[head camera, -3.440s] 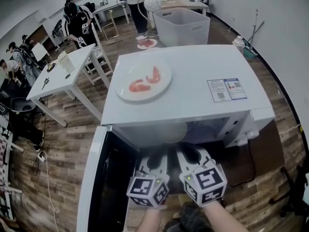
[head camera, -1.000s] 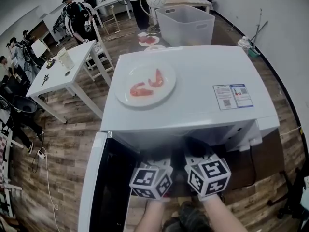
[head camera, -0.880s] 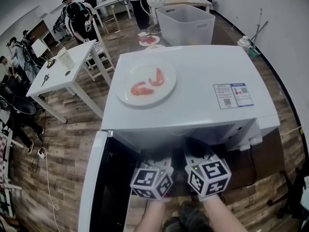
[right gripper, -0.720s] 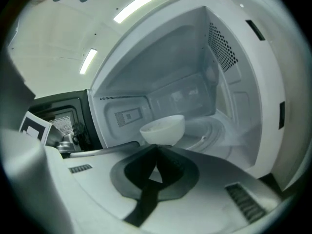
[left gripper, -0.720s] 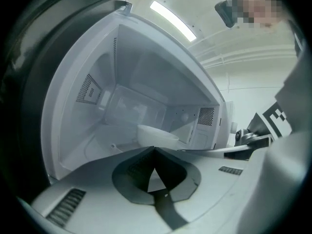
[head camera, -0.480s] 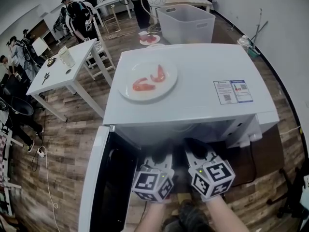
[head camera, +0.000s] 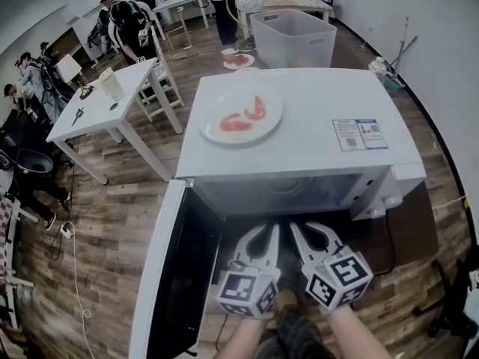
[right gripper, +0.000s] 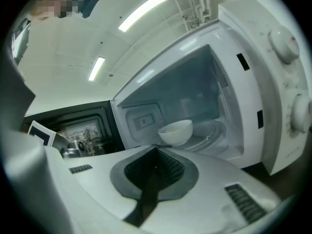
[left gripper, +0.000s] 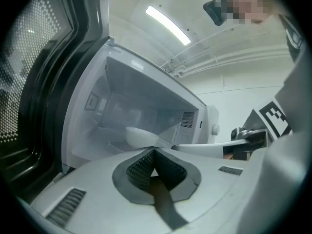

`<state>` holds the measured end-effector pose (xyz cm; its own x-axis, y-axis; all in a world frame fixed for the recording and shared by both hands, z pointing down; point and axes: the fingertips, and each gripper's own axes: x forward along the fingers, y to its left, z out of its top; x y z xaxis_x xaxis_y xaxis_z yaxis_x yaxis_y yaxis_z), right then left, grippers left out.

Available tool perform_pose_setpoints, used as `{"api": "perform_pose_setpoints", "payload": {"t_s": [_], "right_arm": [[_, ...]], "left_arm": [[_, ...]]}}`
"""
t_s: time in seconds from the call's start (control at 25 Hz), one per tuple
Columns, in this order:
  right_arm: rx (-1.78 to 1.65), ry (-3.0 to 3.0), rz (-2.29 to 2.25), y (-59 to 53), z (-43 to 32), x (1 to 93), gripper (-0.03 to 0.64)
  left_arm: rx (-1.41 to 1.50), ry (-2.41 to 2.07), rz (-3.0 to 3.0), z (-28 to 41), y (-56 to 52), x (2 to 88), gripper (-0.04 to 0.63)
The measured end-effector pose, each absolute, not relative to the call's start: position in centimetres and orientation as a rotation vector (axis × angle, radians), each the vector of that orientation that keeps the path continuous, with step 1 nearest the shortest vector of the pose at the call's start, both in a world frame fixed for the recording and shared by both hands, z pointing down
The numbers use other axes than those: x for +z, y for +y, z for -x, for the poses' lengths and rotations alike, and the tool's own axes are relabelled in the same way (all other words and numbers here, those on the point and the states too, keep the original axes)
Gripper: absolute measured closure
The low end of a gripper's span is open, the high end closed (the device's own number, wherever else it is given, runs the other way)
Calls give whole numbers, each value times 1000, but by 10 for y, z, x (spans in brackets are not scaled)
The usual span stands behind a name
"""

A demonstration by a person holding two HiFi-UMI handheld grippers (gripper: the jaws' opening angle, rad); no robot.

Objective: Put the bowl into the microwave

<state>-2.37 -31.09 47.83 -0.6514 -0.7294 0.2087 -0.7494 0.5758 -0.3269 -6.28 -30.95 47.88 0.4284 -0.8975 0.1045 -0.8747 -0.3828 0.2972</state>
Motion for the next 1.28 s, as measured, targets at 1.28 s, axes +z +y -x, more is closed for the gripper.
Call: {"api": "perform_pose_setpoints", "payload": {"t_s": [1.28], "right_arm": [[512,-2800,-1150,-193,16,397,615]], "left_arm": [[-69,-1390,-2505,36,-195,399,595]]}}
